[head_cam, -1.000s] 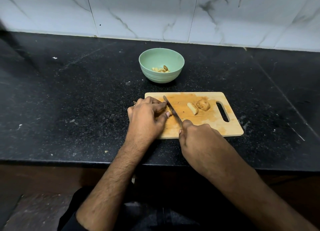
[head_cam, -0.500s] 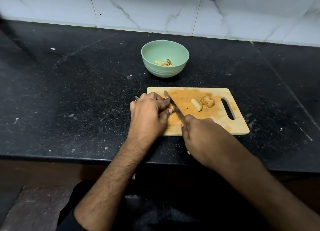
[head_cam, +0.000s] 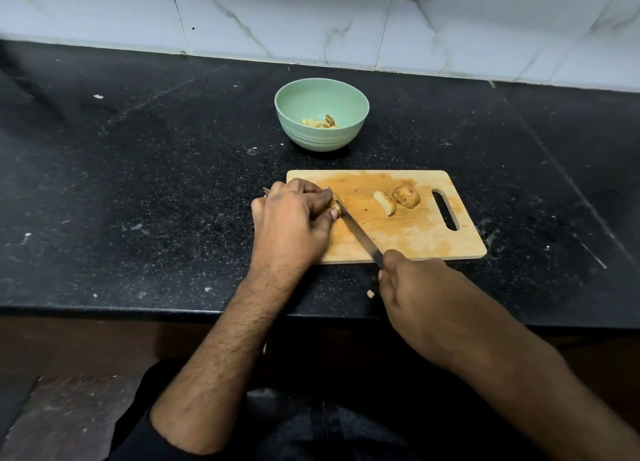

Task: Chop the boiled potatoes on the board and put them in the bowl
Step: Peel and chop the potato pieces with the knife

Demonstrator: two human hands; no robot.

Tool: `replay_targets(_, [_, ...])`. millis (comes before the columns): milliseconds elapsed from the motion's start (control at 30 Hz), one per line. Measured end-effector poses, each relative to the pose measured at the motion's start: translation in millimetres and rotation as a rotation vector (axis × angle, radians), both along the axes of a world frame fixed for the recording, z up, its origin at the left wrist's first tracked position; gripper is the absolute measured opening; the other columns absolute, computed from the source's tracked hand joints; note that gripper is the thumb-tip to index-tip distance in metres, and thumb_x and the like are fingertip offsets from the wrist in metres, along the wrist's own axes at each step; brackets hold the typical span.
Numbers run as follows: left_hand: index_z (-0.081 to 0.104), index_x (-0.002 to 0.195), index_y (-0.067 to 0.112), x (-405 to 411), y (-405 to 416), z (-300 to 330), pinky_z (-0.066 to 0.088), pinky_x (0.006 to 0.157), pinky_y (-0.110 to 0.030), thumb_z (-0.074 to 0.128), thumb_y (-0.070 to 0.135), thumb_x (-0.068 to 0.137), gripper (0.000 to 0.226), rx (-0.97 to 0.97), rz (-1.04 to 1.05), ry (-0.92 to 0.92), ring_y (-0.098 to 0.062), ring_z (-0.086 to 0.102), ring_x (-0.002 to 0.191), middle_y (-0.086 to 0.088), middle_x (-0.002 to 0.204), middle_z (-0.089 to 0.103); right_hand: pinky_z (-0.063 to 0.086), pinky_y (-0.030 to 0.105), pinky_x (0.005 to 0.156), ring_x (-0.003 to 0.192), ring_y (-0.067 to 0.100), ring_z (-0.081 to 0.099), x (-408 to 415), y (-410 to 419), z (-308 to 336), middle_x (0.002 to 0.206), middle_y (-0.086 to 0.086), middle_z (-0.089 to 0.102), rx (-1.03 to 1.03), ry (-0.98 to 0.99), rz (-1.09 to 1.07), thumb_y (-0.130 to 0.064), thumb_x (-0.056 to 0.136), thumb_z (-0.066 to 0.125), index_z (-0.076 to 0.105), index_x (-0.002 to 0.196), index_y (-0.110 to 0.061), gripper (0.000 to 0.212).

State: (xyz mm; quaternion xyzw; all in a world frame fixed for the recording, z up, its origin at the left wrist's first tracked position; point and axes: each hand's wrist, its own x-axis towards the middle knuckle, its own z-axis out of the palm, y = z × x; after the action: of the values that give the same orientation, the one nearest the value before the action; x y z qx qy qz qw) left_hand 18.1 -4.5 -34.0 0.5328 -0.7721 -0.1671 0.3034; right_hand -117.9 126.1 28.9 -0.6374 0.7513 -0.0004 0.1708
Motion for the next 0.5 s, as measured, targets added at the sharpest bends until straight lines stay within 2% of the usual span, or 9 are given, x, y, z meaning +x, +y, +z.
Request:
replay_targets(67, [0.071, 0.124, 0.032, 1, 0, 0, 0.025, 0.094, -0.033, 0.068, 0.039, 0.092, 0.032, 0.009, 0.009, 0.01, -0.012, 0.046, 0.116, 0.014, 0.12, 0.062, 0.044, 0.034, 0.06, 0.066, 0.013, 0.052, -4, 3, 2, 0.076, -0.005, 0.053, 0.029, -0.002, 0.0, -0.037, 0.108, 0.031, 0.049, 0.117, -0.023, 0.025])
replay_targets(233, [0.068, 0.127, 0.032, 0, 4, 2, 0.023, 0.093, -0.032, 0.067, 0.041, 0.092, 0.036, -0.002, 0.011, 0.013, -0.01, 0.045, 0.115, 0.015, 0.119, 0.062, 0.033, 0.017, 0.041, 0.051, 0.007, 0.046, -16, 4, 16, 0.076, -0.003, 0.055, 0.098, -0.018, -0.016, -0.04, 0.107, 0.032, 0.045, 0.097, -0.027, 0.021])
replay_targets(300, [0.067, 0.127, 0.032, 1, 4, 2, 0.022, 0.091, -0.031, 0.067, 0.041, 0.093, 0.036, -0.011, 0.011, 0.003, -0.009, 0.045, 0.114, 0.015, 0.118, 0.062, 0.037, 0.018, 0.04, 0.048, 0.007, 0.049, -22, 7, 23, 0.075, -0.002, 0.057, 0.134, -0.029, -0.008, -0.04, 0.107, 0.032, 0.05, 0.1, -0.024, 0.026])
replay_targets(400, [0.067, 0.125, 0.031, 0, 5, 1, 0.023, 0.09, -0.032, 0.066, 0.039, 0.092, 0.033, -0.029, -0.005, -0.006, -0.01, 0.046, 0.113, 0.015, 0.117, 0.061, 0.051, 0.026, 0.039, 0.04, 0.014, 0.057, -28, 10, 33, 0.068, 0.003, 0.06, 0.17, -0.108, -0.032, -0.042, 0.106, 0.034, 0.052, 0.096, -0.025, 0.027])
replay_targets(500, [0.064, 0.128, 0.031, 2, 2, -1, 0.025, 0.093, -0.034, 0.066, 0.034, 0.093, 0.035, 0.017, -0.049, 0.062, -0.012, 0.047, 0.117, 0.014, 0.119, 0.06, 0.052, 0.027, 0.04, 0.043, 0.018, 0.063, -27, 8, 37, 0.069, 0.003, 0.061, 0.101, -0.158, -0.095, -0.045, 0.105, 0.035, 0.053, 0.104, -0.027, 0.026])
